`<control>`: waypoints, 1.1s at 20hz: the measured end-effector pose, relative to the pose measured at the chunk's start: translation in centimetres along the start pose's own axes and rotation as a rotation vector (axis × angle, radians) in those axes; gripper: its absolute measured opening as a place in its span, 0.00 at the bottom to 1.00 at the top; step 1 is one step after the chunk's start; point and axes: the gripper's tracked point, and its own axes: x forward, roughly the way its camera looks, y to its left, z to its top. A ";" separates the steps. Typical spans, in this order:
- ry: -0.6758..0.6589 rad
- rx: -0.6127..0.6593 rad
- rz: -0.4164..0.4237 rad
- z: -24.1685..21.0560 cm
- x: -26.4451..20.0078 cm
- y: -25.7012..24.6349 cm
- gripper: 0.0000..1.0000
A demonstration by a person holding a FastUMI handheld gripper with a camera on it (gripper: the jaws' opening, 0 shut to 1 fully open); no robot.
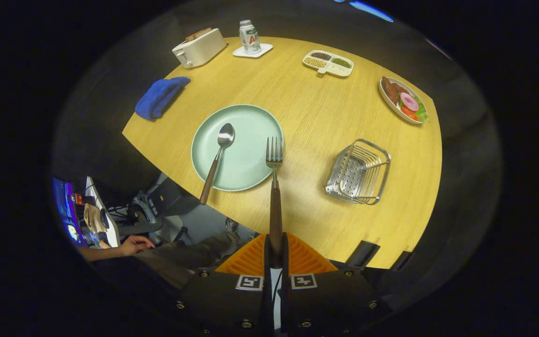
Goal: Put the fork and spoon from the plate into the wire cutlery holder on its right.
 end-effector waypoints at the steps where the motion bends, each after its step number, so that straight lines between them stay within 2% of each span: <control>1: 0.011 -0.008 -0.007 -0.4 -1.3 -0.7 0.07; 5: 0.017 0.031 -0.006 -0.9 -5.5 -3.6 0.07; 8: 0.049 0.076 -0.040 -1.5 -6.6 -6.8 0.07; 11: 0.085 0.118 -0.070 -1.9 -6.0 -8.9 0.07; 22: 0.230 0.161 -0.043 -0.2 0.1 -10.7 0.07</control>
